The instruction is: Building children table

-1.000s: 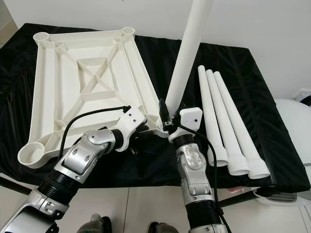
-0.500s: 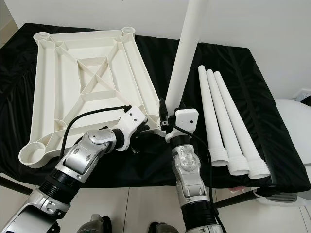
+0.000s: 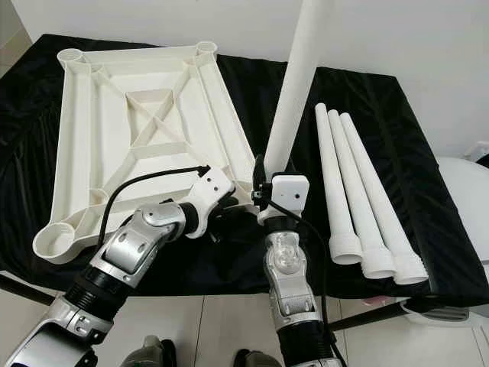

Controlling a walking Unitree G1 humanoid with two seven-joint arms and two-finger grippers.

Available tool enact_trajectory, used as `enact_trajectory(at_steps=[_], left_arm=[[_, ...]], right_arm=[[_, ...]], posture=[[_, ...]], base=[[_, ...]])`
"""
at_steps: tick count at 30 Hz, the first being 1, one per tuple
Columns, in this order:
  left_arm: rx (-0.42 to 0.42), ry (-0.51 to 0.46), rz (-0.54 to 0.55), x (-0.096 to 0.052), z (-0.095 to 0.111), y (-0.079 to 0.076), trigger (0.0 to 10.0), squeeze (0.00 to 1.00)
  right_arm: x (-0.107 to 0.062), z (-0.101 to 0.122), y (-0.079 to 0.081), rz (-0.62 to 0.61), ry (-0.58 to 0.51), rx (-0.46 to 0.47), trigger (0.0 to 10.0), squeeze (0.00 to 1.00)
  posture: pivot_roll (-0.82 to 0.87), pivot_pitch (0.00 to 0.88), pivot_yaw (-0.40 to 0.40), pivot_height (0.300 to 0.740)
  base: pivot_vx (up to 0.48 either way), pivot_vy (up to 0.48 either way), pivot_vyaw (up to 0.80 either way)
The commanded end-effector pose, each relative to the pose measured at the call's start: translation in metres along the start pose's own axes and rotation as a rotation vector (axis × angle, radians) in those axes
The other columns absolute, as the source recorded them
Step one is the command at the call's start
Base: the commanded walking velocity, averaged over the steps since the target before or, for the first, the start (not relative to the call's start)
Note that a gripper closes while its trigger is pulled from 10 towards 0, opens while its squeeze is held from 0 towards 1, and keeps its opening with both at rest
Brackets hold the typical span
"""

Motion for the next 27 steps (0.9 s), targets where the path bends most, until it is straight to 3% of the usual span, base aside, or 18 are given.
enact_trajectory(at_steps=[1,27], left_arm=[[0.021,-0.021,0.126,-0.011,0.007,0.023,10.0,0.0],[0.024,-0.029,0.122,-0.009,0.01,0.021,10.0,0.0]], right_arm=[[-0.031,-0.037,-0.054,-0.26,0.195,-0.102,10.0,0.0],[-0.029,-0.027,-0.048,-0.206,0.13,-0.084,10.0,0.0]], posture=[[-0.03,0.149,-0.051,0.74],[-0.04,0.134,-0.056,0.74]], base=[[0.0,0.0,0.0],[0.0,0.0,0.0]])
Point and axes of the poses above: a point about 5 cm out from each wrist's last joint towards the gripper, its own x axis pointing out of the wrist towards the gripper, its own z axis along the axis of the wrist's last joint, y = z × x, the point moved 1 cm from there along x, pointing out of the wrist towards the gripper, and after that the axes turned 11 degrees about x, right-handed, at the moved point
